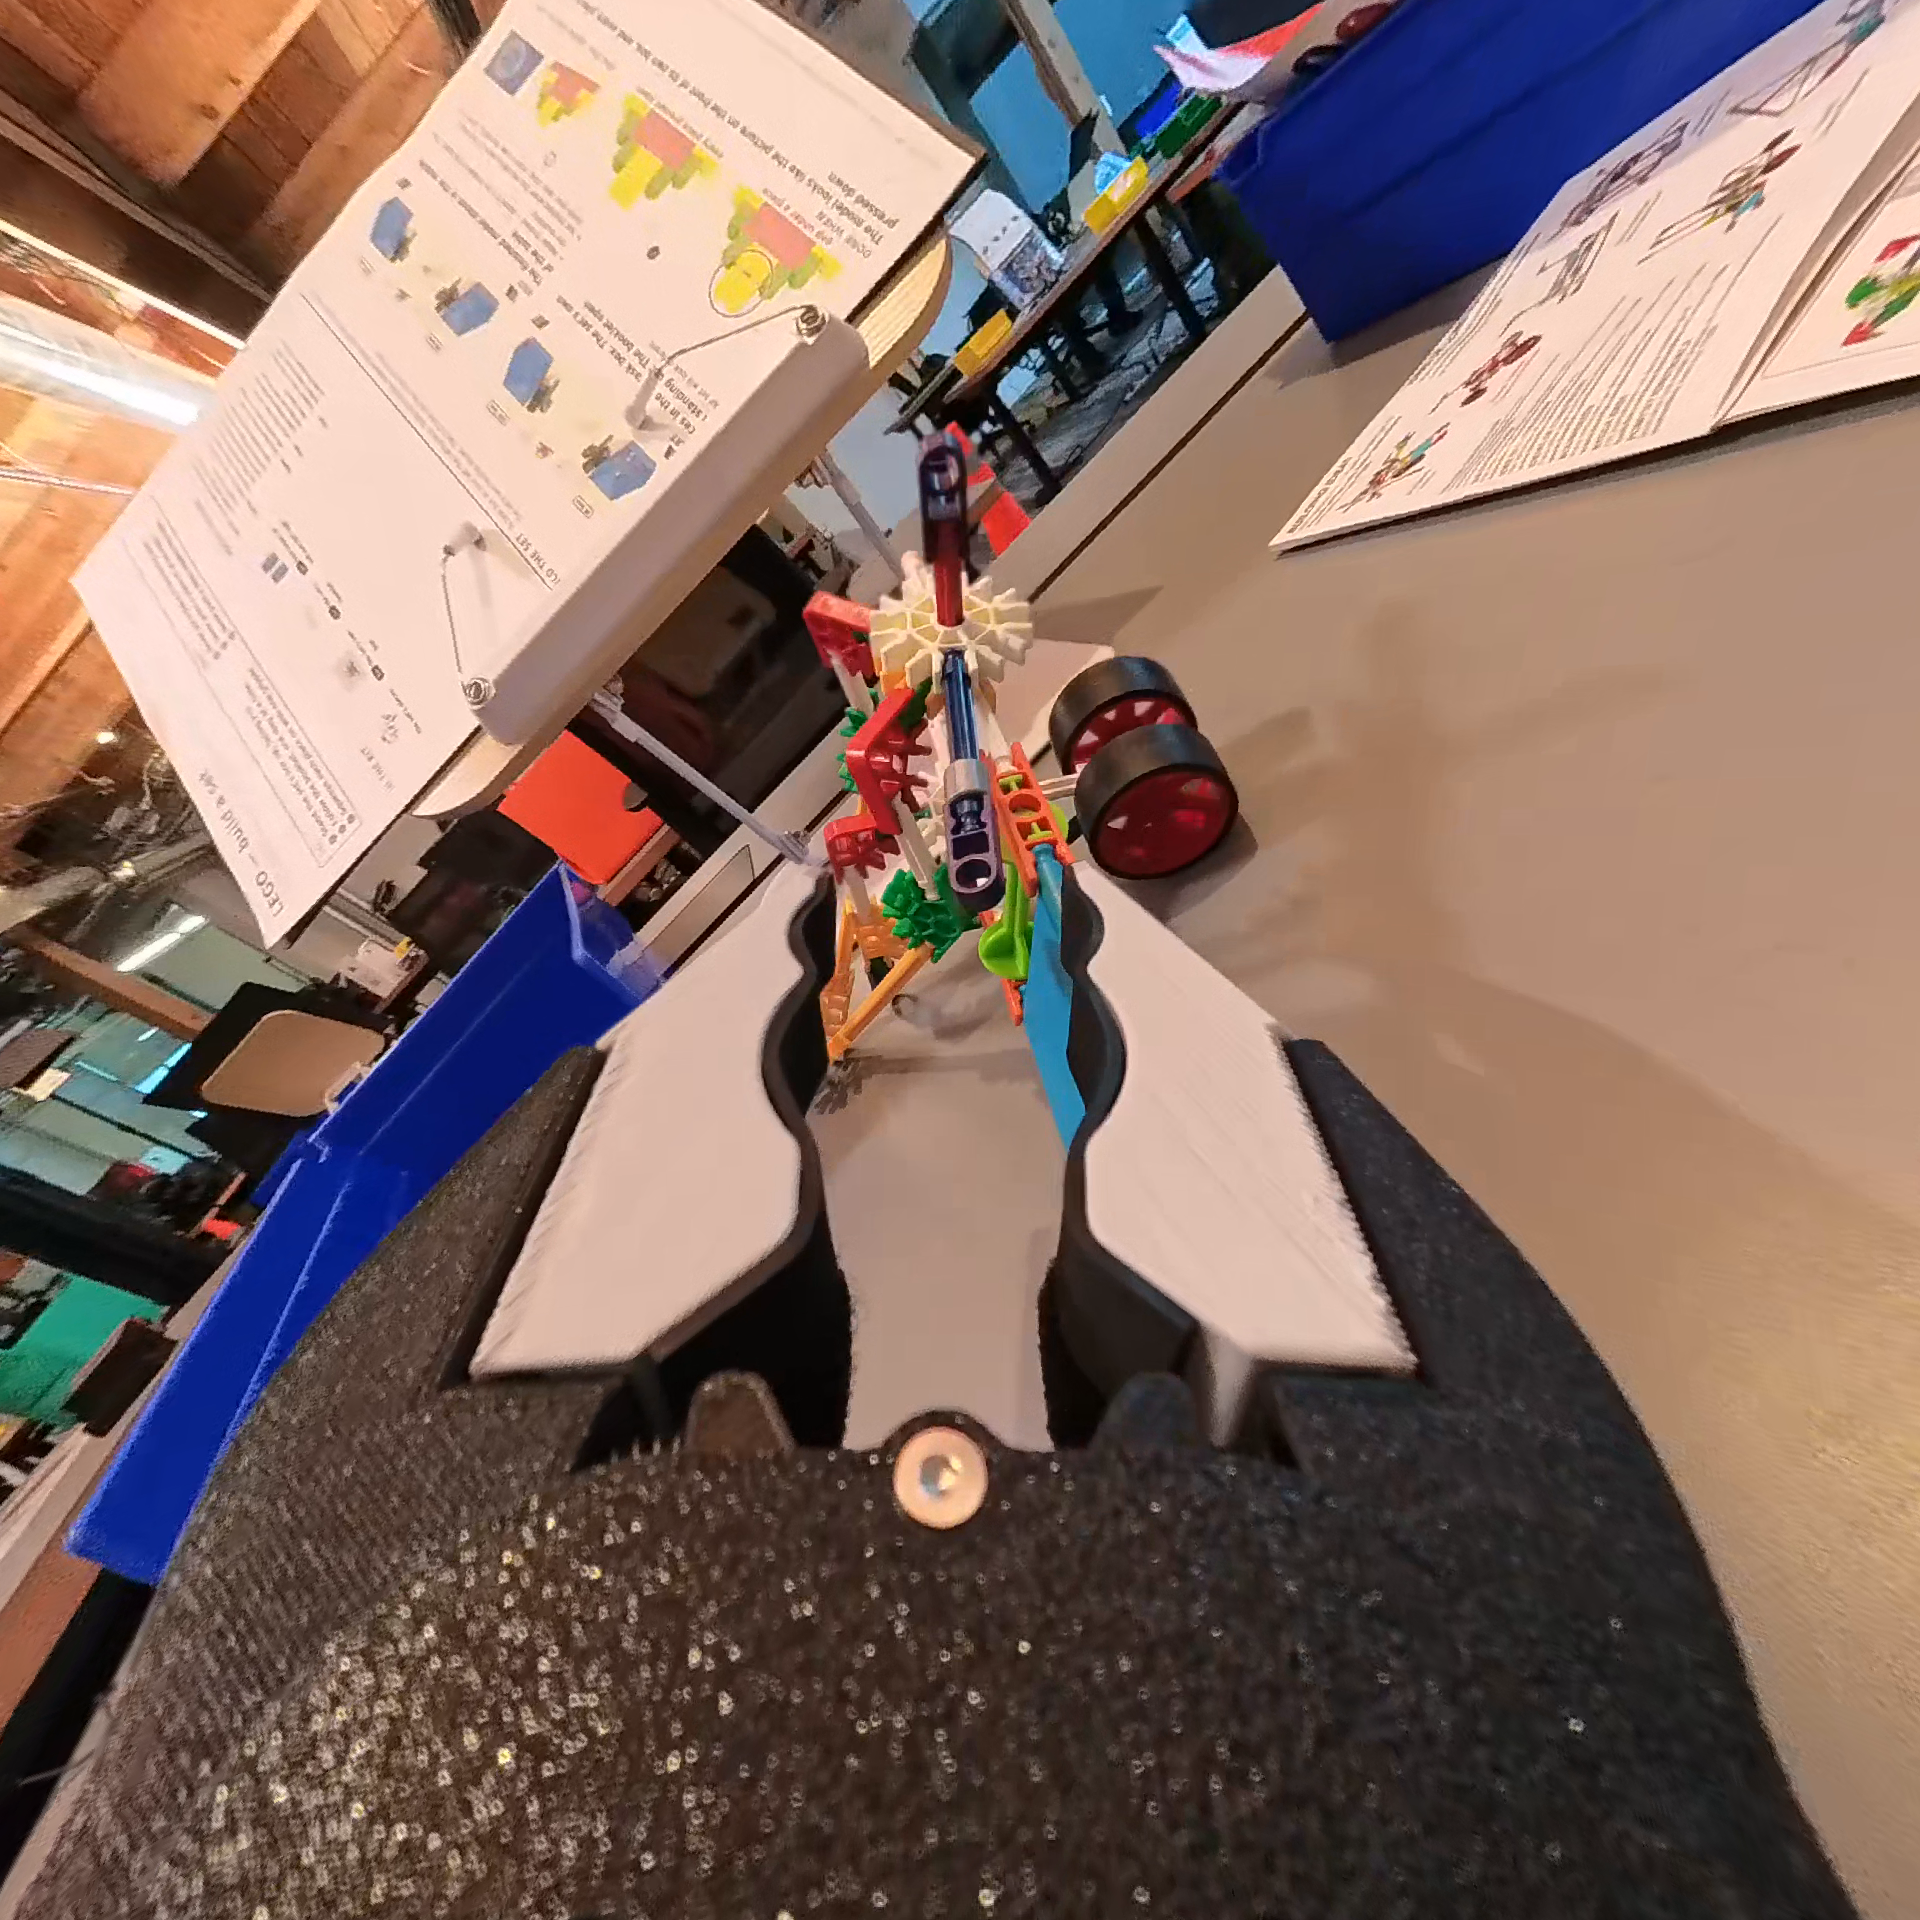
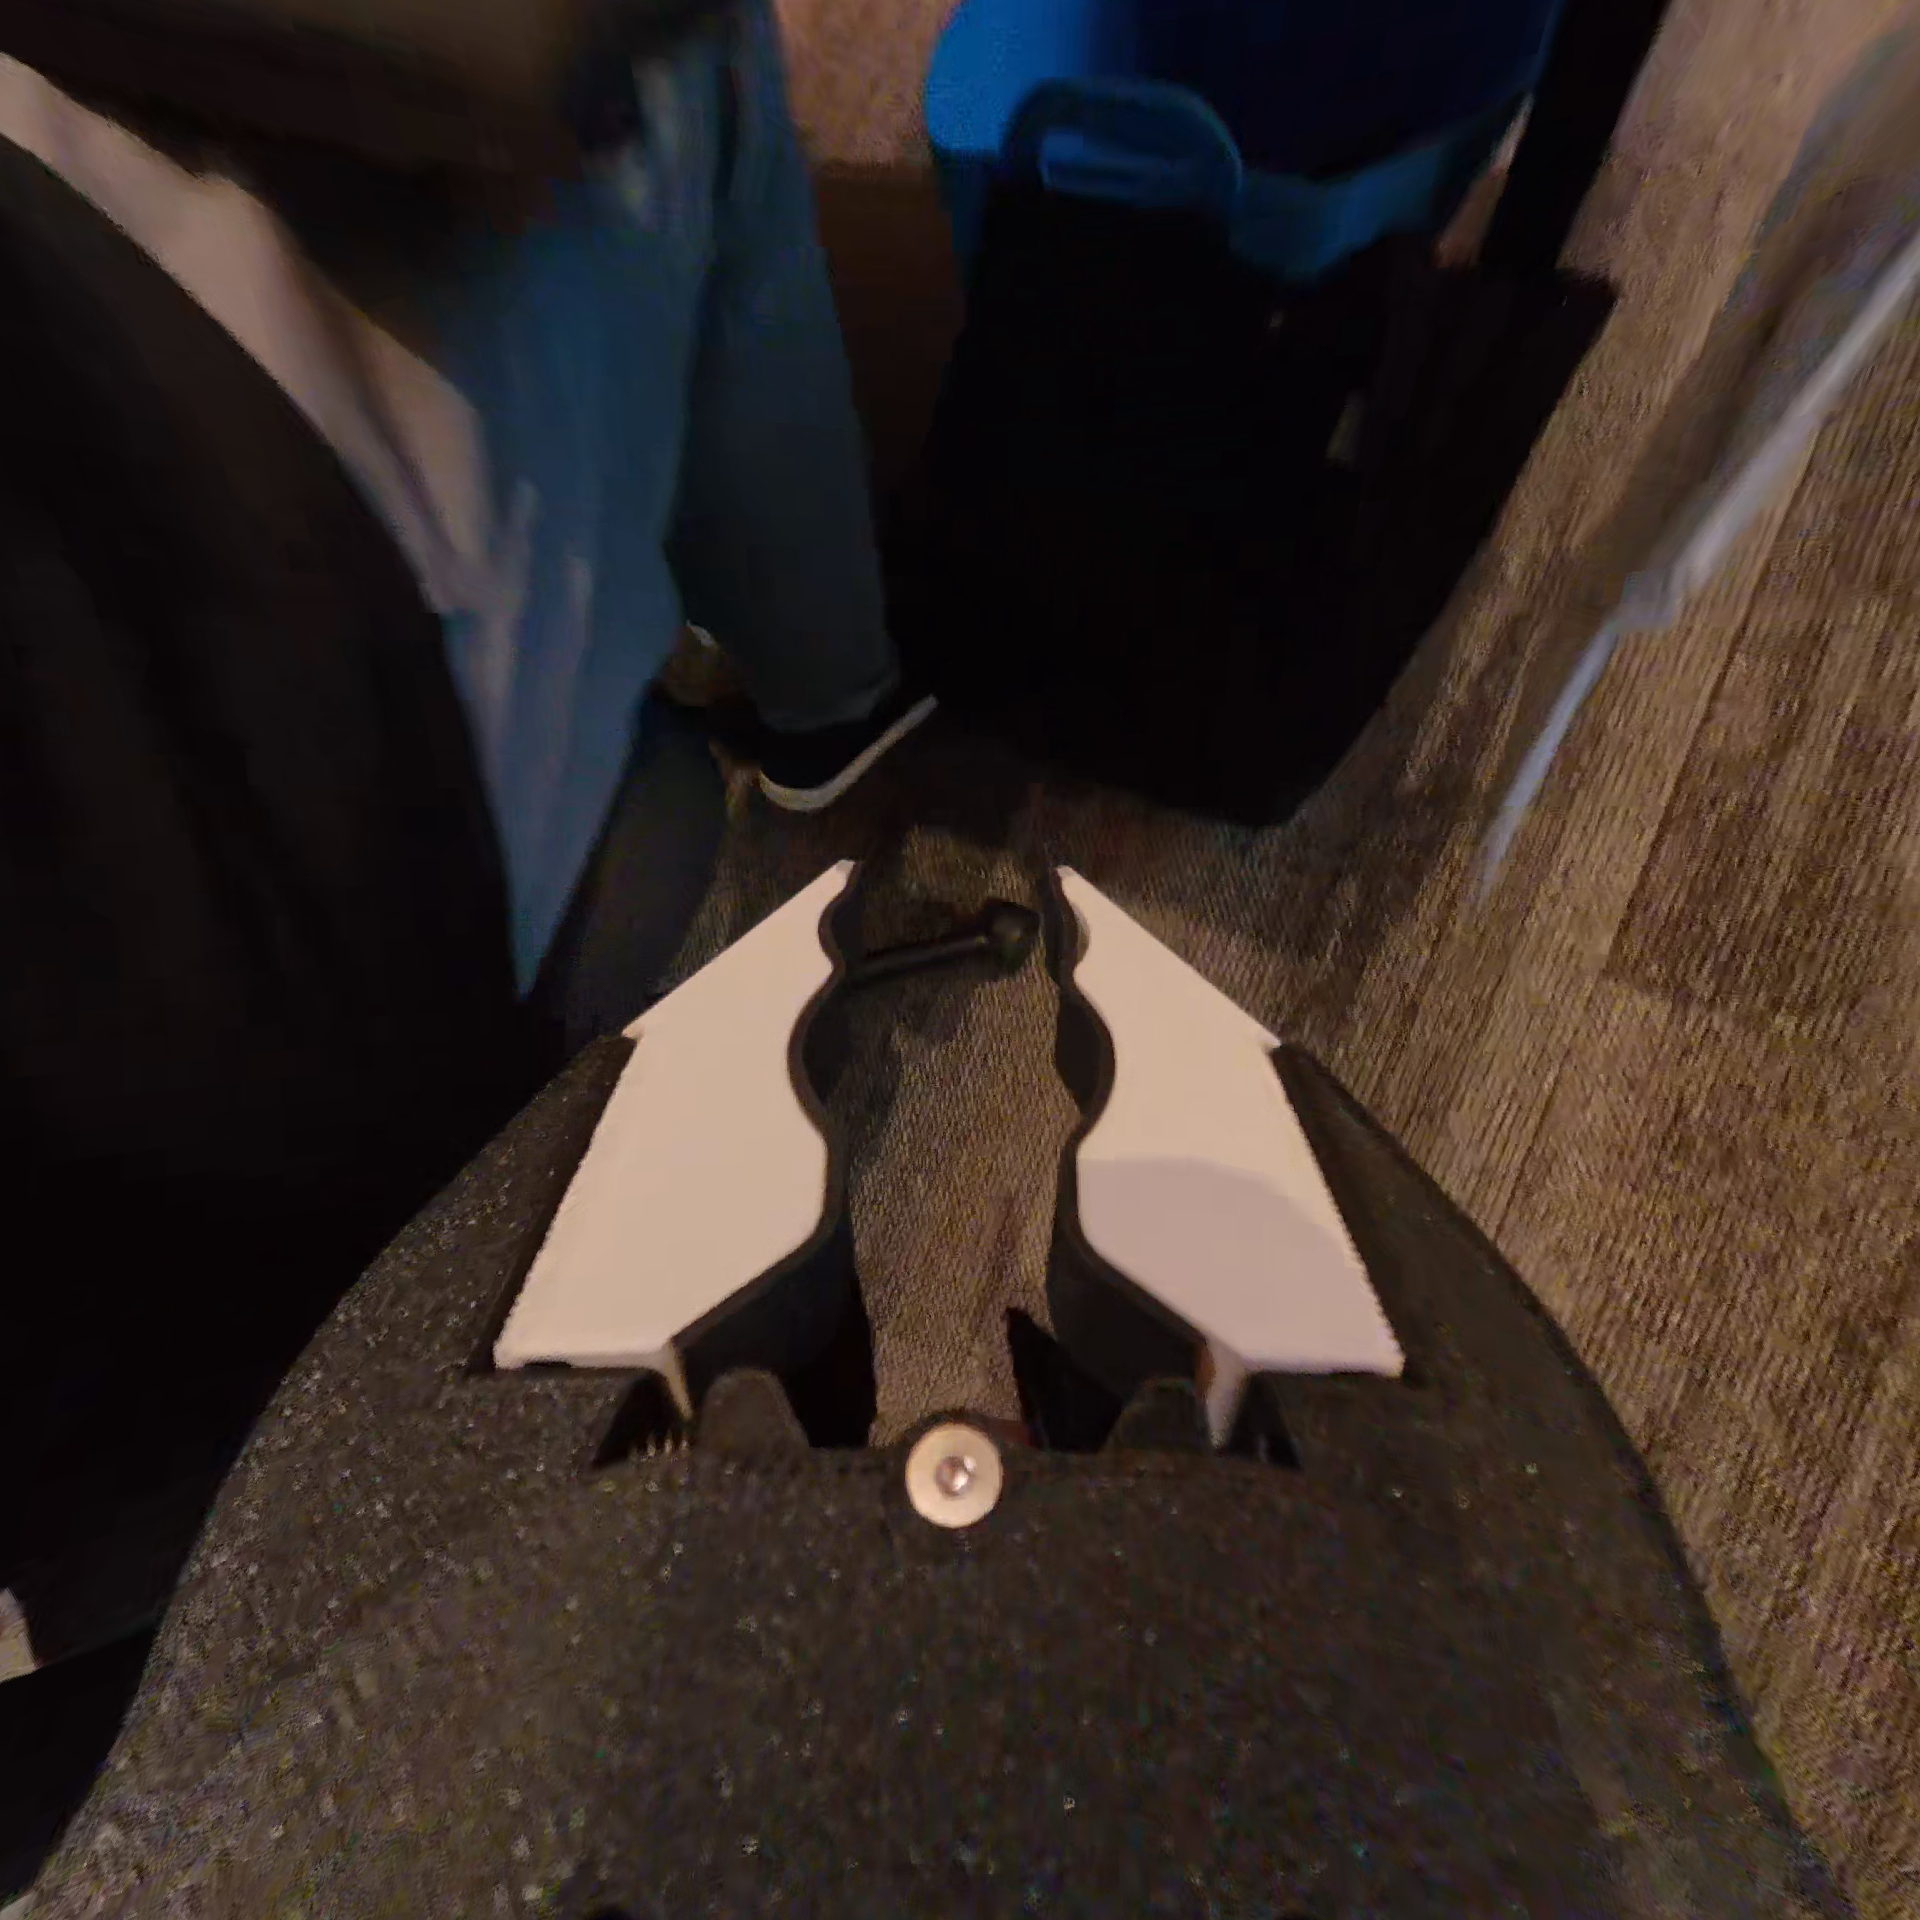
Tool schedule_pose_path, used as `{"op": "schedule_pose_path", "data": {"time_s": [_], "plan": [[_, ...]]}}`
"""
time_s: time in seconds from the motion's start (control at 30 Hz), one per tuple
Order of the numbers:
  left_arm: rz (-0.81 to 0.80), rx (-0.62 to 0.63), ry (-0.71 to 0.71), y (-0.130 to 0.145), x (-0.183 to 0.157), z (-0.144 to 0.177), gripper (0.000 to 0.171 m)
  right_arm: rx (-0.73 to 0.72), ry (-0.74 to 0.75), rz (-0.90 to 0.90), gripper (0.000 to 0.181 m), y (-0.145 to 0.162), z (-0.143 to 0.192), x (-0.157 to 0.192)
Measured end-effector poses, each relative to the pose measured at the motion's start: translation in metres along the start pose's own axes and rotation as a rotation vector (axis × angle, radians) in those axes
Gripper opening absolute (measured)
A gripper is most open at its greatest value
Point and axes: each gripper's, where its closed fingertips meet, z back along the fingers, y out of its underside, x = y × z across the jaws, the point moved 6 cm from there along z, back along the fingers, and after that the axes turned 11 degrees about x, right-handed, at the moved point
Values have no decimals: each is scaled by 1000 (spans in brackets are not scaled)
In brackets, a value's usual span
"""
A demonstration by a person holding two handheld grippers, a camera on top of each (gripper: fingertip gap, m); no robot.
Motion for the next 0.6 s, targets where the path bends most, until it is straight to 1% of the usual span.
{"op": "schedule_pose_path", "data": {"time_s": [0.07, 0.13, 0.17, 0.23, 0.33, 0.43, 0.5, 0.6], "plan": [[-11, 9, -15, 1, 0, -1, 39, 25, 11, -79, 33, 38, -9, -21], [-27, 25, -48, 2, 1, -1, 39, 20, 6, -200, 33, 77, -12, -43], [-37, 36, -66, 2, 1, -2, 38, 22, 50, -259, 34, 99, -12, -57], [-36, 56, -90, 2, 0, -3, 37, 60, 118, -355, 33, 147, -13, -81], [-3, 90, -117, -3, -4, -6, 38, 96, 135, -535, 34, 220, -16, -102], [-25, 108, -143, -8, -11, -10, 36, 133, 180, -744, 34, 293, -19, -113], [-31, 126, -141, -13, -17, -17, 32, 110, 213, -891, 34, 337, -23, -112], [27, 152, -133, -19, -22, -30, 32, 114, 287, -1067, 34, 402, -34, -101]]}}
